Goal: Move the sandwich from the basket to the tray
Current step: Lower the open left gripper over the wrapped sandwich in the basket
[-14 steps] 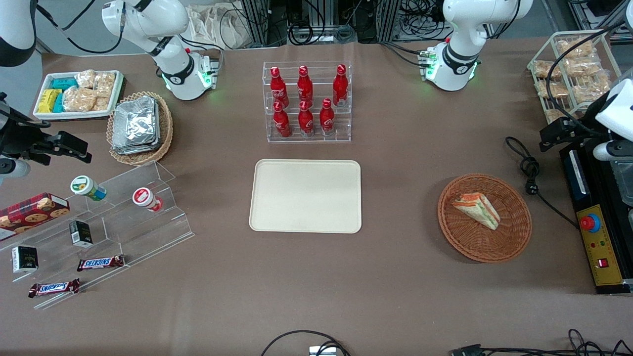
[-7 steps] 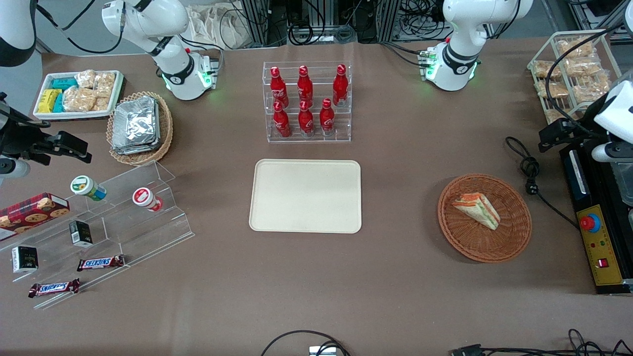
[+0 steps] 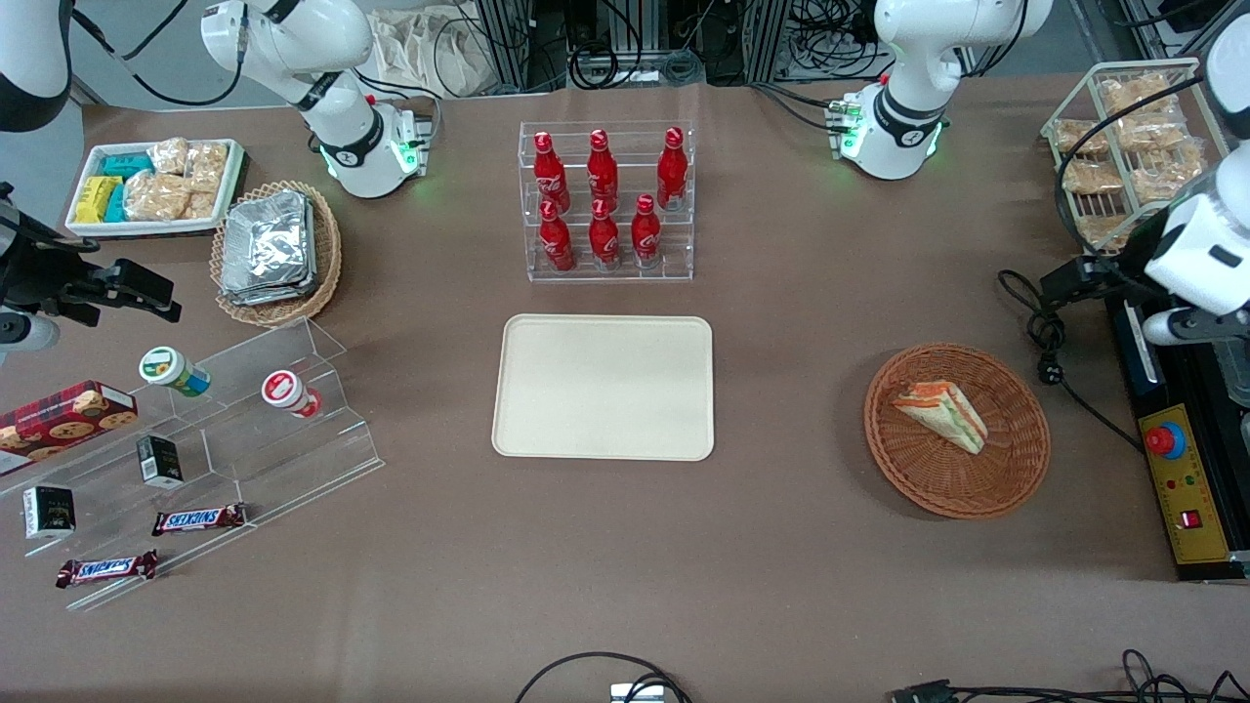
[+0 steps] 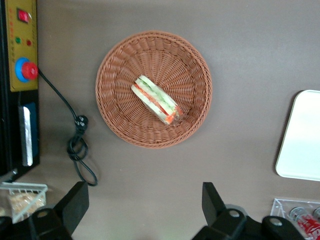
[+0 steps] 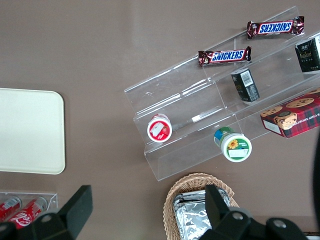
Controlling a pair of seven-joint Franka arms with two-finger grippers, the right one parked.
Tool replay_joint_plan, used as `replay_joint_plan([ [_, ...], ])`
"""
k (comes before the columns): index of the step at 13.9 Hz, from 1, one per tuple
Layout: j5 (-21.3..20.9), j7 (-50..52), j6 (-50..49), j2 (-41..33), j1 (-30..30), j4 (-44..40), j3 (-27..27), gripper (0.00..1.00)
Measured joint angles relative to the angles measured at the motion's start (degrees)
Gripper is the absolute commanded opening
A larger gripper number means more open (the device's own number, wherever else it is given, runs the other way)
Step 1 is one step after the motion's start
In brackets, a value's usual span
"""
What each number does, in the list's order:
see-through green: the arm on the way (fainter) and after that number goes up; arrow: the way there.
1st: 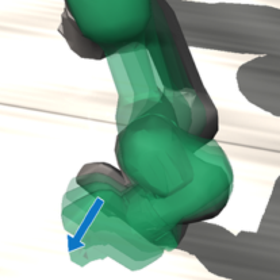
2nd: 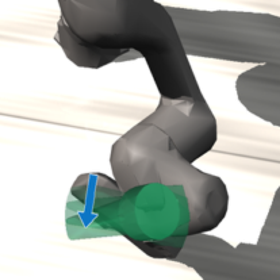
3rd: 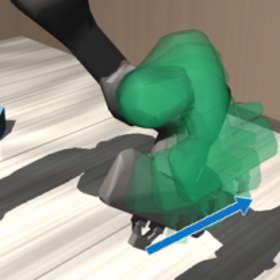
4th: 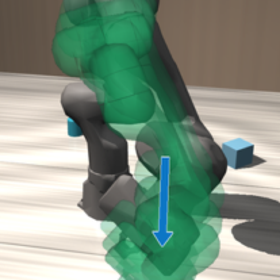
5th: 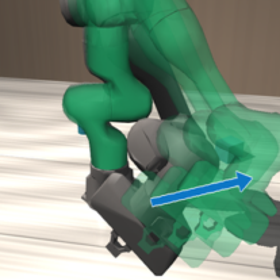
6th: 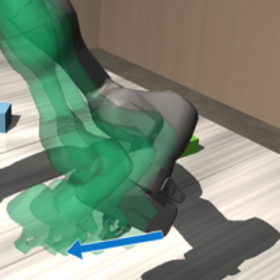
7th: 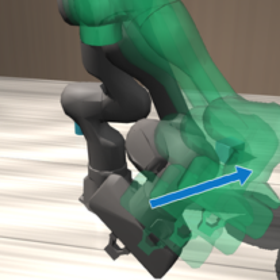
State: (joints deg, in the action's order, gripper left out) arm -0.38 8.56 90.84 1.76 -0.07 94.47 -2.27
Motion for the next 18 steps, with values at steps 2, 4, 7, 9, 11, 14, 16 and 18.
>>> replay_joint_plan([
  [2,-0.1,3.29,0.56,1.9,-0.59,0.02,-0.48,1.0],
  [4,-0.23,9.33,3.55,4.47,-1.16,0.09,-0.83,1.0],
  [7,-1.0,19.84,8.82,8.98,-1.43,0.2,-0.98,1.0],
  [9,-2.86,25.69,10.1,10.95,-2.52,0.54,-1.01,1.0],
  [11,-4.88,30.81,12.44,11.75,-4.09,2.47,-1.07,1.0],
  [14,-5.52,35.6,18.72,12.14,-5.15,7.83,-1.11,1.0],
  [16,-5.57,36.4,24.0,12.27,-5.03,12.03,-0.85,1.0],
  [18,-5.57,38.03,28.56,12.31,-4.84,16.21,-0.36,1.0],
])
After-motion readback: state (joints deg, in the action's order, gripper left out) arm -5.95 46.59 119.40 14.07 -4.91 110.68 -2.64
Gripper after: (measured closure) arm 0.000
